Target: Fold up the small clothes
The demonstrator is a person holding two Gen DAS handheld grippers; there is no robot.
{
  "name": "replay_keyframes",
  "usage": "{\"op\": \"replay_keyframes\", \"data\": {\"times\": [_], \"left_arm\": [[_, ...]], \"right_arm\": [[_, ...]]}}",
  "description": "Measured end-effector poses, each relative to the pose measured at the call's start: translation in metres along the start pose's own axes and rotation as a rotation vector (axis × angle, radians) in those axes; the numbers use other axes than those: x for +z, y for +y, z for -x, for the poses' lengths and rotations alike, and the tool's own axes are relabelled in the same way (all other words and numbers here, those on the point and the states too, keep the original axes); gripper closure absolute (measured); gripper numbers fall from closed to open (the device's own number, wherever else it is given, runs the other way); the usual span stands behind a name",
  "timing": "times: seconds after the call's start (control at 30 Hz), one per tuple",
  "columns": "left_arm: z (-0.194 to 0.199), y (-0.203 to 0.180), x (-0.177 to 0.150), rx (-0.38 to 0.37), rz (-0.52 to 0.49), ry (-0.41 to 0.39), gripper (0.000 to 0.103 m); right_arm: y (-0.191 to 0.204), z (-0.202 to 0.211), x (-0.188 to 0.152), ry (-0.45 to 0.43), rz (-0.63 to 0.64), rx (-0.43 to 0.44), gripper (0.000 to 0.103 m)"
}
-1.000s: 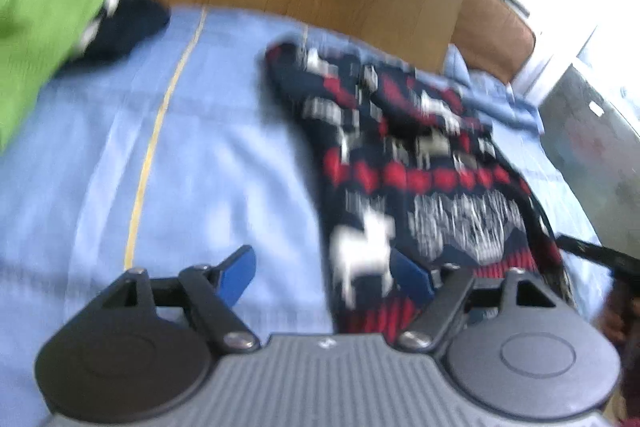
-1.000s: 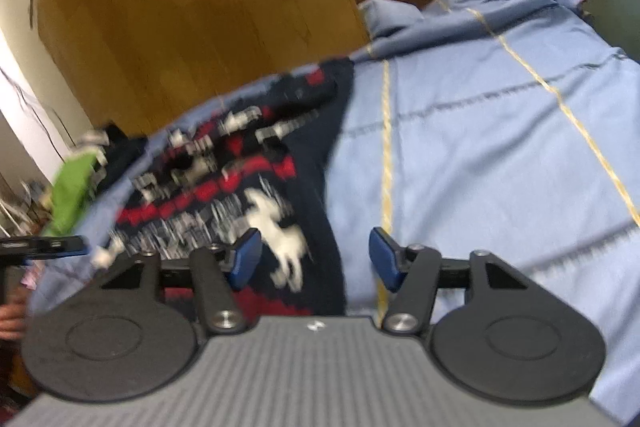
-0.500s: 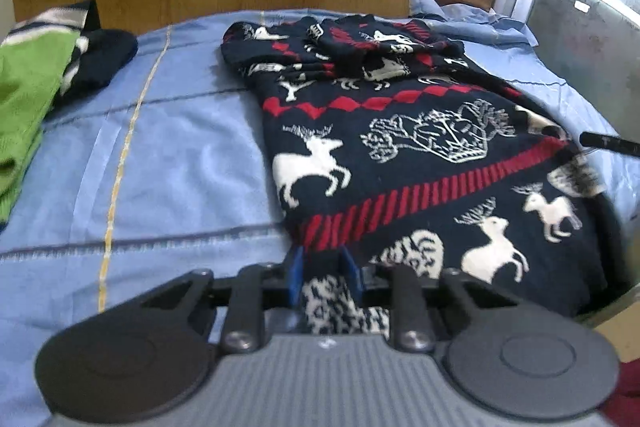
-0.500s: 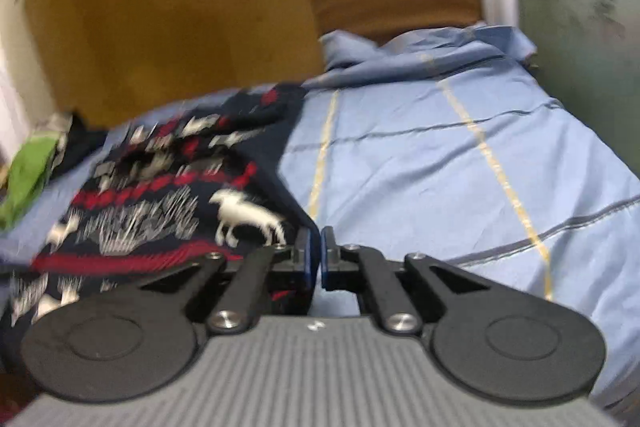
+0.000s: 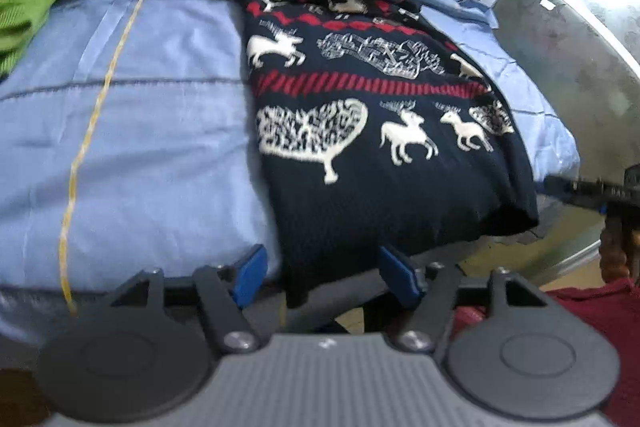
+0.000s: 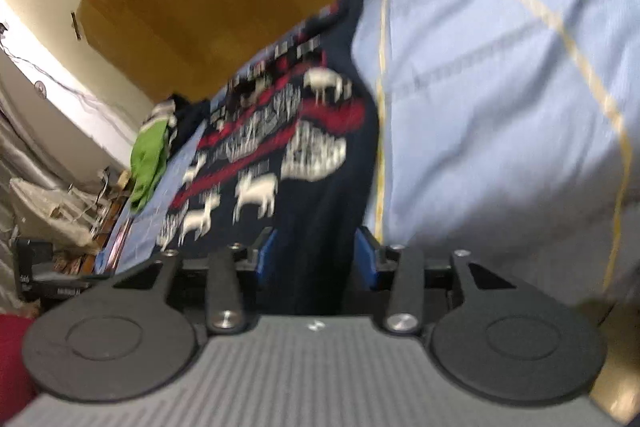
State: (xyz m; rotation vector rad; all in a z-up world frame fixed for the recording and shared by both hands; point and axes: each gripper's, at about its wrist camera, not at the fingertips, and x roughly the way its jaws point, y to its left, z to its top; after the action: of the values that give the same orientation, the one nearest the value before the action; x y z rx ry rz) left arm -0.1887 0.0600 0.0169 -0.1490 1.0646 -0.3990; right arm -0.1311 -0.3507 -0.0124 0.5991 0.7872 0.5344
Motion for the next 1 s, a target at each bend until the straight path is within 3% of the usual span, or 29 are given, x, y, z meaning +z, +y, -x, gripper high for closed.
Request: {"op": "replay_keyframes", "data": {"times": [0.1, 0.17, 0.2, 0.23, 0.33, 0.37, 0.47, 0.63, 0.73, 0.9, 1.0], "left_arm": [[-0.004, -0.005, -0.002, -0.009, -0.003, 0.009, 0.033], [-0.012, -0.005, -0.007, -0.022, 0.016, 0.059, 0.037], [-0.017, -0.003, -0.01, -0.031, 0.029, 0.079, 0.038], [-0.022, 0.0, -0.012, -0.035, 0.046, 0.095, 0.04], [-0.04, 0.013, -0.012, -0.066, 0.135, 0.113, 0.081], [-0.045, 0.019, -0.01, -0.094, 0.181, 0.126, 0.099], [-0.045, 0.027, -0.011, -0.168, 0.23, 0.111, 0.098], [-0.009, 0.031, -0.008, -0.285, 0.208, 0.007, 0.098], [0.019, 0.032, 0.006, -0.338, 0.2, -0.11, 0.101], [0.048, 0.049, 0.065, -0.331, 0.218, -0.349, 0.101], [0.033, 0.049, 0.115, -0.23, 0.203, -0.437, 0.101]], "right_arm": [[0.005, -0.021, -0.013, 0.082, 0.004, 0.032, 0.054], [0.009, -0.038, -0.019, 0.133, 0.013, 0.029, 0.055], [0.012, -0.044, -0.022, 0.155, 0.025, 0.023, 0.072], [0.015, -0.047, -0.025, 0.168, 0.046, 0.033, 0.097], [0.028, -0.04, -0.025, 0.149, 0.11, 0.106, 0.097], [0.032, -0.036, -0.022, 0.138, 0.129, 0.127, 0.097], [0.044, -0.02, -0.011, 0.086, 0.18, 0.179, 0.097], [0.045, 0.0, 0.011, 0.001, 0.172, 0.235, 0.097], [0.044, 0.007, 0.032, -0.083, 0.143, 0.281, 0.097], [0.039, -0.007, 0.086, -0.214, 0.131, 0.258, 0.097], [0.037, -0.043, 0.13, -0.267, 0.082, 0.216, 0.098]]}}
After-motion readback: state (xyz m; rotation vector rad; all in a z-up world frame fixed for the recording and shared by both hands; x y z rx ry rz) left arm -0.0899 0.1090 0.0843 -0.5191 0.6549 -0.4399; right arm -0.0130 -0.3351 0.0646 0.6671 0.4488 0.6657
